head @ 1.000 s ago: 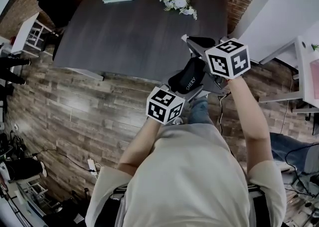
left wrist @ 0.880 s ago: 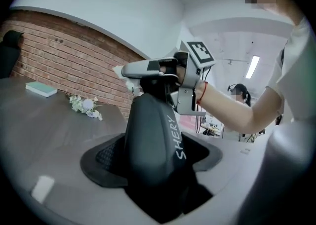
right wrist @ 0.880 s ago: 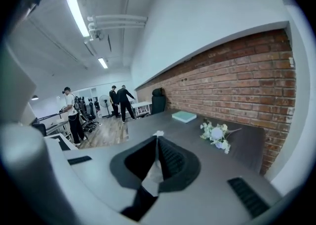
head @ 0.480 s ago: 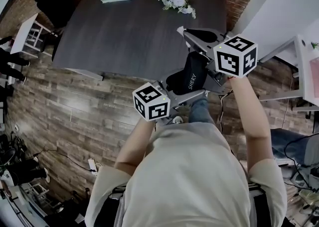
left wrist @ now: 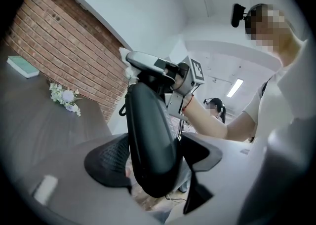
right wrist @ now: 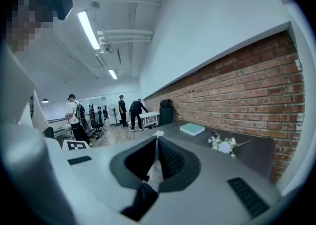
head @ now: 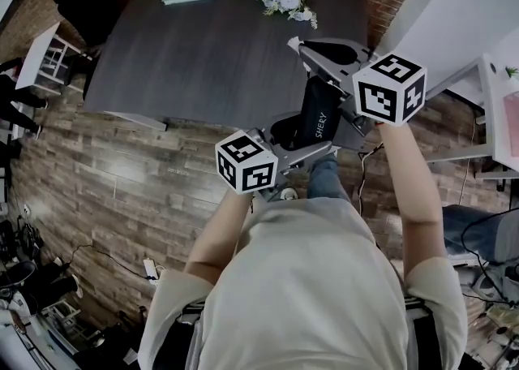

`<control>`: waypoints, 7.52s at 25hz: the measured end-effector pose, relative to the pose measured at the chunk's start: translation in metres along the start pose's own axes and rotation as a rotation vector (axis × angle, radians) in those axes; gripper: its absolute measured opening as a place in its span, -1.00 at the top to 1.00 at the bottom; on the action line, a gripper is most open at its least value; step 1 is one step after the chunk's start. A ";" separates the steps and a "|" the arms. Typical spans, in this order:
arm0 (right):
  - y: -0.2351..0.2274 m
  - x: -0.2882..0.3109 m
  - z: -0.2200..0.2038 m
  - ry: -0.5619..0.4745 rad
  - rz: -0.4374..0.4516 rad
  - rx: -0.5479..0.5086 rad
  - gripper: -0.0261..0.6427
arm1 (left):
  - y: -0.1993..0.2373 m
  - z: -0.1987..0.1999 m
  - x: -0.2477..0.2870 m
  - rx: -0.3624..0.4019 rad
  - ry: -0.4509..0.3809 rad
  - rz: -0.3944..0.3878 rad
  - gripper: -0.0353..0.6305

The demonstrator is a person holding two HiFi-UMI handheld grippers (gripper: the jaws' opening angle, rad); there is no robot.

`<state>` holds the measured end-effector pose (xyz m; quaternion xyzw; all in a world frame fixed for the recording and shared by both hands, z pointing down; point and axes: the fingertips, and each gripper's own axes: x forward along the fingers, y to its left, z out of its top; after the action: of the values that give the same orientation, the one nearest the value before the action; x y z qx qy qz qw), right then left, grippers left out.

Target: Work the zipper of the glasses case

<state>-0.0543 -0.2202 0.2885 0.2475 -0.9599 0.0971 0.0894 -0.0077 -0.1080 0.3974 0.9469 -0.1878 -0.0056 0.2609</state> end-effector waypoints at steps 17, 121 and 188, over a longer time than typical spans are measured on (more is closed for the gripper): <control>-0.037 -0.031 -0.006 0.107 -0.194 -0.104 0.89 | 0.023 0.032 -0.038 -0.004 -0.199 0.140 0.03; 0.014 -0.059 -0.024 0.363 0.119 -0.288 0.92 | 0.028 -0.047 -0.006 0.035 0.146 0.261 0.15; 0.068 -0.028 -0.184 0.273 0.238 0.074 0.91 | 0.055 0.082 -0.019 -0.028 -0.307 0.201 0.15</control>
<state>-0.0408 -0.1060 0.4504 0.1200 -0.9571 0.1747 0.1976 -0.0538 -0.1848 0.3521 0.9077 -0.3188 -0.1265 0.2418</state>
